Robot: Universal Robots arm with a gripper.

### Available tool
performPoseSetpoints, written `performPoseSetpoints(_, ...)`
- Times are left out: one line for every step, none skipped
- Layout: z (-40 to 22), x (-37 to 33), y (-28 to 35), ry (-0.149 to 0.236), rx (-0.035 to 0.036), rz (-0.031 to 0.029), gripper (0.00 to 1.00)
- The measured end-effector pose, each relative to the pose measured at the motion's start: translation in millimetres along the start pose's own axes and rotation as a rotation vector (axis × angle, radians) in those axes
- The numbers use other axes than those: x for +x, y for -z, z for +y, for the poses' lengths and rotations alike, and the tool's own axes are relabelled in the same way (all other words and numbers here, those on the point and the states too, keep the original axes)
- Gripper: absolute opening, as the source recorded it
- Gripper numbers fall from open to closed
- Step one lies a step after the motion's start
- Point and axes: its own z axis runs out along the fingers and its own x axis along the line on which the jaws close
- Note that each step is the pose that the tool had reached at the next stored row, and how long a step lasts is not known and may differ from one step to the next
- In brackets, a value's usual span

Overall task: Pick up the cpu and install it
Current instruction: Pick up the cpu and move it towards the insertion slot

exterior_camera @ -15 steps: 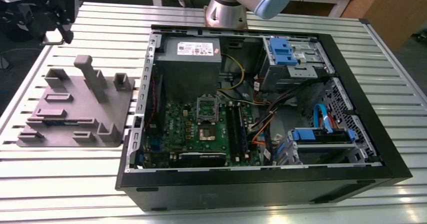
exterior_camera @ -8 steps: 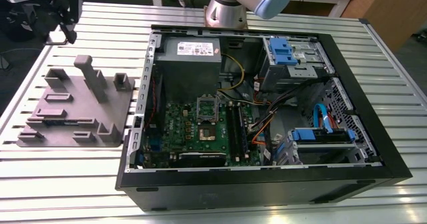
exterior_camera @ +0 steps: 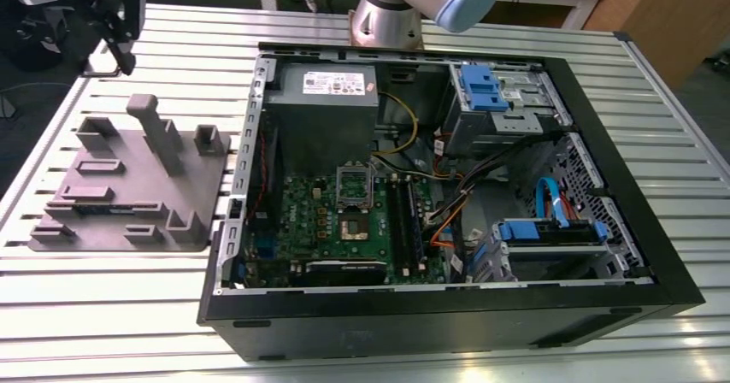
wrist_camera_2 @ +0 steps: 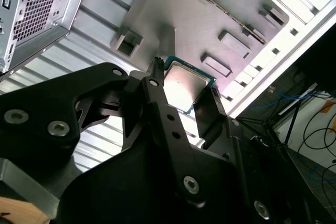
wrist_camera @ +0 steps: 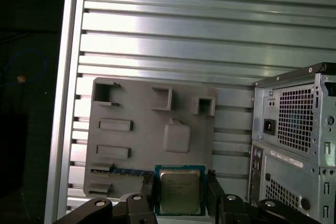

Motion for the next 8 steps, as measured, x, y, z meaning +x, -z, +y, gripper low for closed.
performPoseSetpoints(0.0, -0.5, 0.0, 0.0, 0.0, 0.0001, 0.47)
performPoseSetpoints(-0.1, -1.0, 0.0, 0.0, 0.0, 0.0, 0.47)
performPoseSetpoints(-0.1, -1.7, 0.0, 0.0, 0.0, 0.0001, 0.47)
performPoseSetpoints(-0.1, -2.4, 0.0, 0.0, 0.0, 0.0, 0.47)
performPoseSetpoints(-0.2, -3.4, 0.0, 0.0, 0.0, 0.0, 0.47)
performPoseSetpoints(-0.3, -4.5, 0.1, 0.0, 0.0, 0.0001, 0.47)
performPoseSetpoints(-0.4, -6.1, 0.1, 0.0, 0.0001, 0.0, 0.47)
performPoseSetpoints(-0.5, -8.1, 0.1, 0.0, 0.0, 0.0001, 0.47)
